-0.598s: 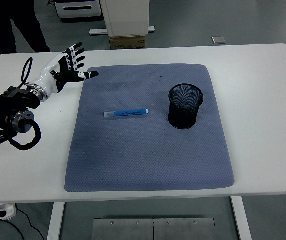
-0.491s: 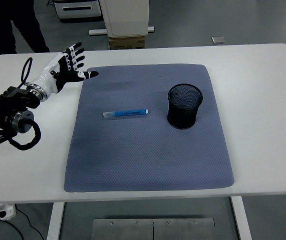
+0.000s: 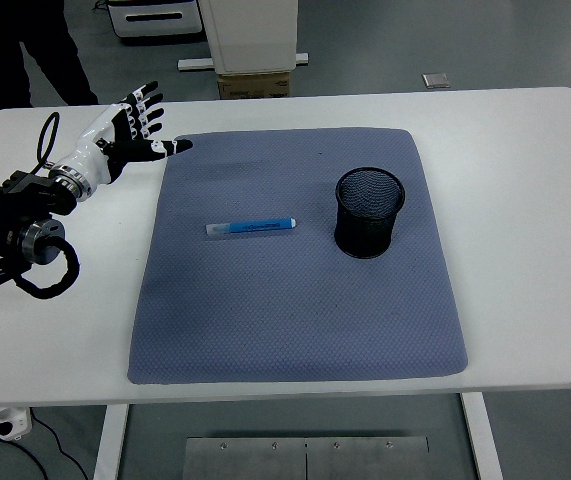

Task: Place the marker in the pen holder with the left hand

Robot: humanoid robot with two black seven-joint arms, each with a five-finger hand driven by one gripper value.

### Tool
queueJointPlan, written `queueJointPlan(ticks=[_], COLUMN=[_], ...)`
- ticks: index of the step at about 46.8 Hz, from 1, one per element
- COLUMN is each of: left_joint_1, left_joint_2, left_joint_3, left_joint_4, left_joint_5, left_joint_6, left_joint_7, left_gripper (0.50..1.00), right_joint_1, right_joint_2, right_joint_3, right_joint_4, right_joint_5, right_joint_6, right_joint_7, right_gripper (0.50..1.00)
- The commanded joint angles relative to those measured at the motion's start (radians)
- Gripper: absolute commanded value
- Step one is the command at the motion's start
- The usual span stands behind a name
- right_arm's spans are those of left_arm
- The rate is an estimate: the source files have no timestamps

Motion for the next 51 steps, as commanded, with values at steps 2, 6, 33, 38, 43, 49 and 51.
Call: queueJointPlan(ticks=[2, 6, 33, 38, 43, 49, 51], left_joint_1=[-0.002, -0.005, -0.025, -0.026, -0.026, -0.026, -0.026], left_joint_2=[0.005, 0.008, 0.014, 0.017, 0.022, 0.022, 0.022], left_joint_3=[0.001, 0.001, -0.002, -0.002, -0.002, -0.002, -0.002], left_joint_4=[0.000, 0.000, -0.002, -0.002, -0.002, -0.002, -0.002], left_joint_5=[0.002, 0.004, 0.007, 0.007, 0.007, 0.009, 0.009], left_joint_6=[-0.004, -0.004, -0.012, -0.012, -0.012, -0.012, -0.012], left_joint_7=[0.000, 0.000, 0.000, 0.000, 0.000, 0.000, 0.000], left_gripper=[1.000, 1.000, 1.000, 1.000, 1.000, 1.000, 1.000], right_joint_1=[0.000, 0.000, 0.000, 0.000, 0.000, 0.000, 0.000], right_joint_2=[0.000, 0.000, 0.000, 0.000, 0.000, 0.000, 0.000], right_joint_3=[0.000, 0.000, -0.001, 0.000, 0.000, 0.000, 0.000], right_joint_4=[0.000, 0.000, 0.000, 0.000, 0.000, 0.000, 0.000], right_joint_5=[0.000, 0.000, 0.000, -0.001, 0.000, 0.000, 0.000], right_joint_6=[0.000, 0.000, 0.000, 0.000, 0.000, 0.000, 0.000], right_joint_7=[0.000, 0.000, 0.000, 0.000, 0.000, 0.000, 0.000], right_gripper=[1.000, 1.000, 1.000, 1.000, 1.000, 1.000, 1.000])
